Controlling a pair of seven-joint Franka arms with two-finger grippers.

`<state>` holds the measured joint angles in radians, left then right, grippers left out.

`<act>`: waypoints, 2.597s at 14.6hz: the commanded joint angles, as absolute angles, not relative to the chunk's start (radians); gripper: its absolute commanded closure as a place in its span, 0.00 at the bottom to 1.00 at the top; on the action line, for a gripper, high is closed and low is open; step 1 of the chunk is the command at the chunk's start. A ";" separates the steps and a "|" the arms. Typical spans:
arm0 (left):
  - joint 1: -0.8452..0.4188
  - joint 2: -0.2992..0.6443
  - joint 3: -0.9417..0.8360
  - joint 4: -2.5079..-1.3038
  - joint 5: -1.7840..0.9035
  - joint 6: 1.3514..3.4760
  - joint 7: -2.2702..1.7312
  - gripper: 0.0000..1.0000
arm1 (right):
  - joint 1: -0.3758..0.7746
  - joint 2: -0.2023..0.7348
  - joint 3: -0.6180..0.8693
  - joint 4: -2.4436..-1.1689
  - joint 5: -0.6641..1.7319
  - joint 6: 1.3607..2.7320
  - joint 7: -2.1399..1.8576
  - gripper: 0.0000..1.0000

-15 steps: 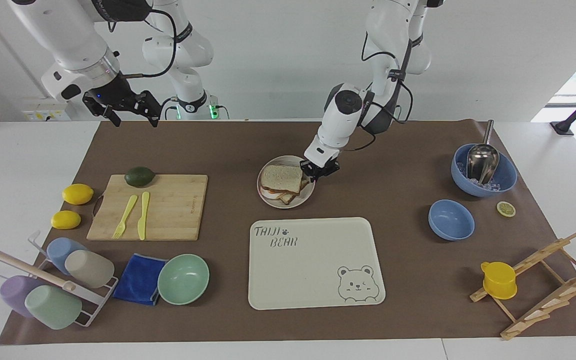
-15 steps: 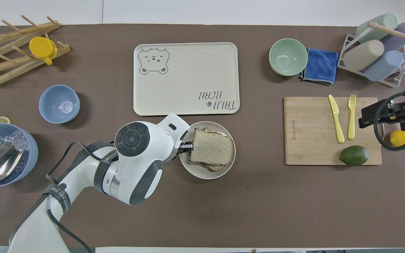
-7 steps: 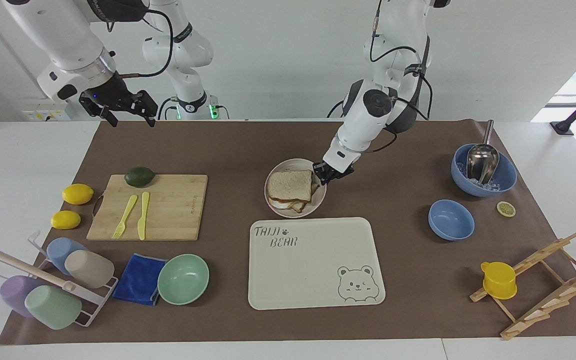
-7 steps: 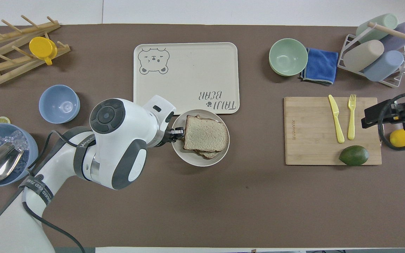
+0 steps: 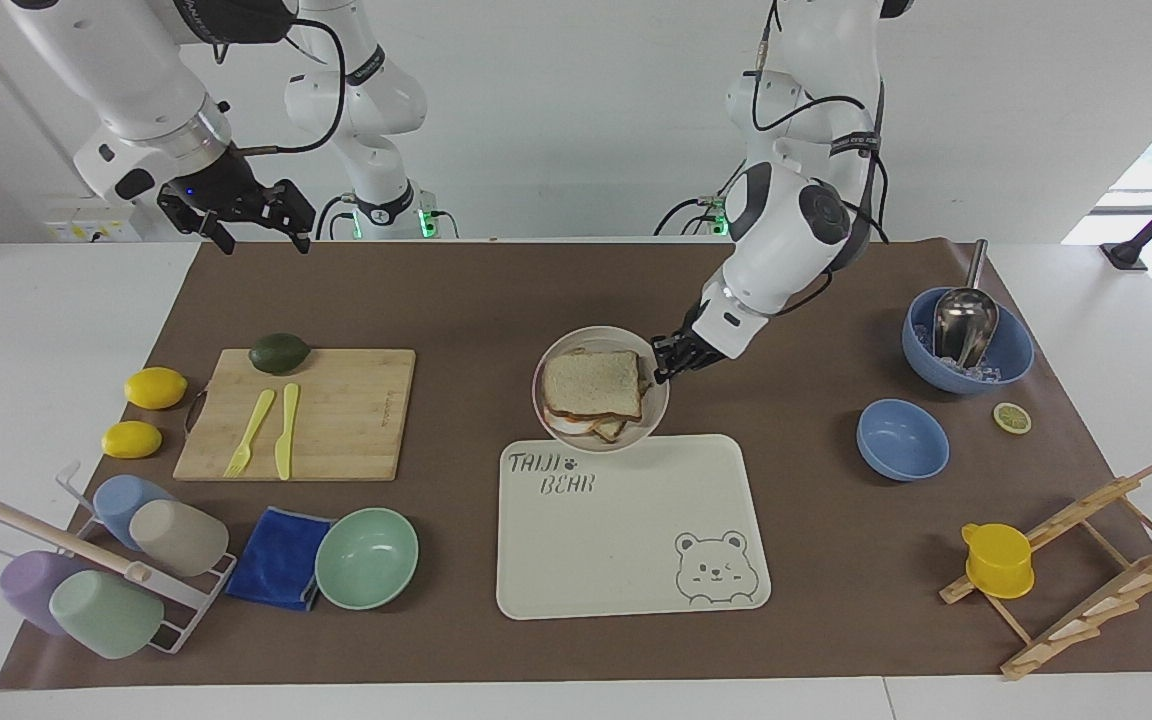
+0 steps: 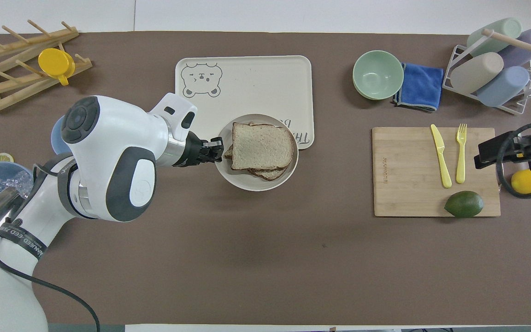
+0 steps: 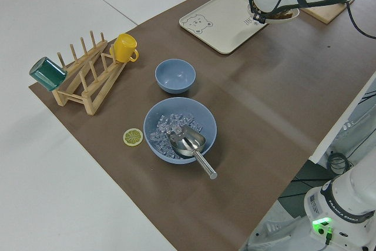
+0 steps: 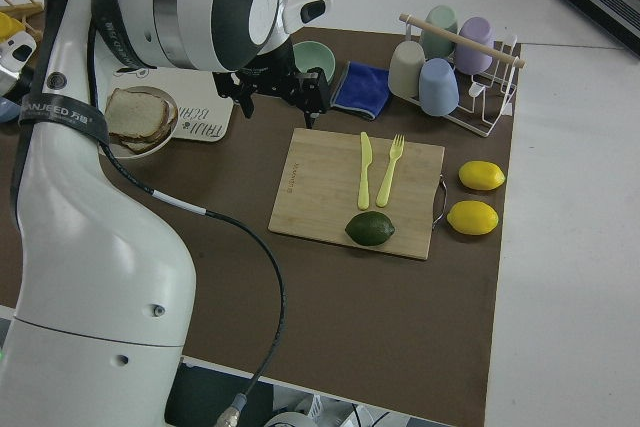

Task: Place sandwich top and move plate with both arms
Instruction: 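Slide the plate with the left gripper onto the bear tray, then open the left gripper and draw it back from the plate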

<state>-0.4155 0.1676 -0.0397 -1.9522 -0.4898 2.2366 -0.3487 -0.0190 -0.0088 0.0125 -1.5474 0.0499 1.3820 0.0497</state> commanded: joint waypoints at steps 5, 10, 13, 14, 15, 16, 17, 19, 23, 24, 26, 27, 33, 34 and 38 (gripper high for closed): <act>-0.399 0.343 -0.044 -1.783 -0.570 2.321 -0.325 1.00 | 0.034 -0.015 -0.052 -1.552 0.037 1.381 0.018 0.00; -0.385 0.466 -0.041 -1.666 -0.575 2.361 -0.325 1.00 | 0.026 -0.017 -0.052 -1.554 0.037 1.381 0.014 0.00; -0.360 0.498 -0.040 -1.663 -0.563 2.371 -0.321 1.00 | 0.025 -0.015 -0.052 -1.555 0.037 1.381 0.003 0.00; -0.359 0.508 -0.038 -1.663 -0.563 2.391 -0.310 1.00 | 0.025 -0.017 -0.052 -1.555 0.037 1.381 0.003 0.00; -0.359 0.517 -0.037 -1.663 -0.563 2.414 -0.293 1.00 | 0.023 -0.017 -0.052 -1.555 0.037 1.381 0.002 0.00; -0.347 0.518 -0.037 -1.664 -0.564 2.427 -0.269 1.00 | 0.023 -0.015 -0.052 -1.555 0.038 1.381 0.003 0.00; -0.327 0.520 -0.037 -1.666 -0.565 2.427 -0.249 1.00 | 0.023 -0.017 -0.052 -1.555 0.038 1.379 0.009 0.00; -0.324 0.522 -0.035 -1.672 -0.565 2.433 -0.238 1.00 | 0.018 -0.015 -0.052 -1.554 0.037 1.381 0.006 0.00; -0.339 0.520 -0.034 -1.706 -0.520 2.464 -0.212 1.00 | 0.020 -0.015 -0.052 -1.554 0.034 1.382 0.005 0.00; -0.339 0.520 -0.034 -1.707 -0.515 2.464 -0.212 1.00 | 0.020 -0.015 -0.051 -1.552 0.034 1.384 0.005 0.00; -0.341 0.520 -0.034 -1.715 -0.514 2.464 -0.204 1.00 | 0.020 -0.012 -0.051 -1.551 0.031 1.416 0.003 0.00; -0.339 0.519 -0.034 -1.715 -0.511 2.464 -0.196 0.90 | 0.020 -0.012 -0.051 -1.549 0.019 1.417 -0.001 0.00; -0.321 0.517 -0.031 -1.700 -0.430 2.421 -0.186 0.00 | 0.026 -0.012 -0.048 -1.551 0.006 1.417 -0.032 0.00; -0.310 0.515 -0.026 -1.697 -0.398 2.415 -0.186 0.00 | 0.025 -0.012 -0.048 -1.551 0.006 1.417 -0.032 0.00; -0.287 0.453 -0.008 -1.697 -0.333 2.344 -0.187 0.00 | 0.025 -0.012 -0.048 -1.551 0.006 1.417 -0.034 0.00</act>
<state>-0.3019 0.5128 -0.0208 -1.6901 -0.3602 2.4229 -0.1963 0.0247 -0.0087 -0.0478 -1.5474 0.0179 1.4054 -0.0049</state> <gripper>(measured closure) 0.000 0.000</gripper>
